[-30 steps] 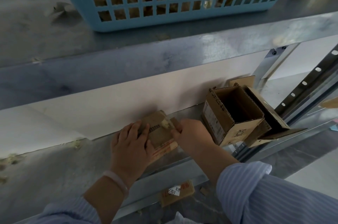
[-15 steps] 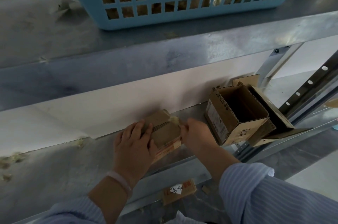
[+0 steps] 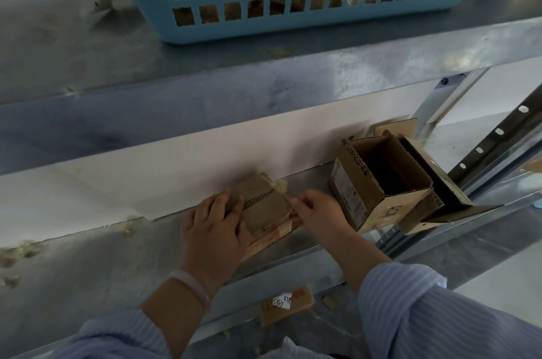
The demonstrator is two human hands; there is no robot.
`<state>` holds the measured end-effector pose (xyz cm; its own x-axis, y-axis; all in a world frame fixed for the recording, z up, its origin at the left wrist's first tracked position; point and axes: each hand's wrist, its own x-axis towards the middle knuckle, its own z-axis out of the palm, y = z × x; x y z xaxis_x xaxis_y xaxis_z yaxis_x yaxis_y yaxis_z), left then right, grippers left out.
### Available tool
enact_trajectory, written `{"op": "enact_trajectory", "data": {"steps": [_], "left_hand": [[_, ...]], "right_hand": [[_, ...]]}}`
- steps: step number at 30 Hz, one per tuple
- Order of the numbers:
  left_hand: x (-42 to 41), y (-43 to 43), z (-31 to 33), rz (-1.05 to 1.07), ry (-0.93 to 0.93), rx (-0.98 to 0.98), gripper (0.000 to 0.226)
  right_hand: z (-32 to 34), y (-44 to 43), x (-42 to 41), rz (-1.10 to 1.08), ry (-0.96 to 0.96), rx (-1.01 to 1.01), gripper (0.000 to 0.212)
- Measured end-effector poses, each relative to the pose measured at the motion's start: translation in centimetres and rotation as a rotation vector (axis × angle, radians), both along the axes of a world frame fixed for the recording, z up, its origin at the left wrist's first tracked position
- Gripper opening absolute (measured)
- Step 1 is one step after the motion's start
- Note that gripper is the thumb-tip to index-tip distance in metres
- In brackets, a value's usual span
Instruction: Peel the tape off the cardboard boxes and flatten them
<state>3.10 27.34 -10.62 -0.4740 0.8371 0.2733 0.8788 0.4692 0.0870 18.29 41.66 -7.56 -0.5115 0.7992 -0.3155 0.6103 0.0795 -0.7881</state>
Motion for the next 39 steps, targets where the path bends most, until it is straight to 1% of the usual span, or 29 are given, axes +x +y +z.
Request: {"op": "enact_trajectory", "data": {"steps": [3,4,5,8,13,16,18,20,22,24,28,31,35,39], "left_hand": [[-0.4,-0.1,-0.1,-0.014,-0.019,0.006,0.048],[-0.4,-0.1,-0.1,-0.015,-0.021,0.000,0.048],[-0.4,-0.1,-0.1,-0.013,-0.021,-0.007,0.048],[-0.3,0.0,-0.1,-0.006,-0.016,-0.014,0.048],[-0.5,0.0,-0.3,-0.022,0.007,-0.016,0.048],[-0.6,0.0,-0.4,-0.024,0.021,0.003,0.048],[-0.6,0.0,-0.4,-0.033,0.032,0.004,0.048],[-0.7,0.0,-0.3,-0.045,0.028,0.007,0.048],[-0.7,-0.1,-0.1,-0.056,0.016,0.007,0.049],[-1.0,-0.3,-0.1,-0.082,0.006,0.014,0.049],[-2.0,-0.8,-0.2,-0.140,-0.016,0.030,0.049],[-2.1,-0.8,-0.2,-0.157,-0.016,0.039,0.049],[-2.4,-0.8,-0.3,-0.168,-0.019,0.044,0.048],[-2.3,-0.8,-0.4,-0.181,-0.003,0.050,0.048]], "right_hand": [[-0.2,0.4,0.4,-0.120,0.209,-0.323,0.015],[-0.1,0.5,0.7,-0.139,0.255,-0.414,0.016],[0.0,0.6,0.9,-0.138,0.273,-0.460,0.017],[0.1,0.4,1.3,-0.103,0.237,-0.466,0.018],[0.4,0.7,1.0,-0.118,0.221,-0.475,0.017],[1.2,1.0,0.5,-0.118,0.188,-0.544,0.015],[1.6,1.0,0.2,-0.136,0.207,-0.627,0.014],[1.5,0.9,0.2,-0.140,0.218,-0.666,0.024],[1.0,0.8,0.4,-0.110,0.185,-0.618,0.029],[0.5,0.6,0.7,-0.106,0.195,-0.605,0.026],[0.0,0.3,1.3,-0.124,0.243,-0.684,0.023],[0.1,0.3,1.2,-0.111,0.219,-0.657,0.020],[0.3,0.2,0.8,-0.117,0.187,-0.617,0.021],[0.7,0.1,0.5,-0.095,0.145,-0.701,0.010]]}}
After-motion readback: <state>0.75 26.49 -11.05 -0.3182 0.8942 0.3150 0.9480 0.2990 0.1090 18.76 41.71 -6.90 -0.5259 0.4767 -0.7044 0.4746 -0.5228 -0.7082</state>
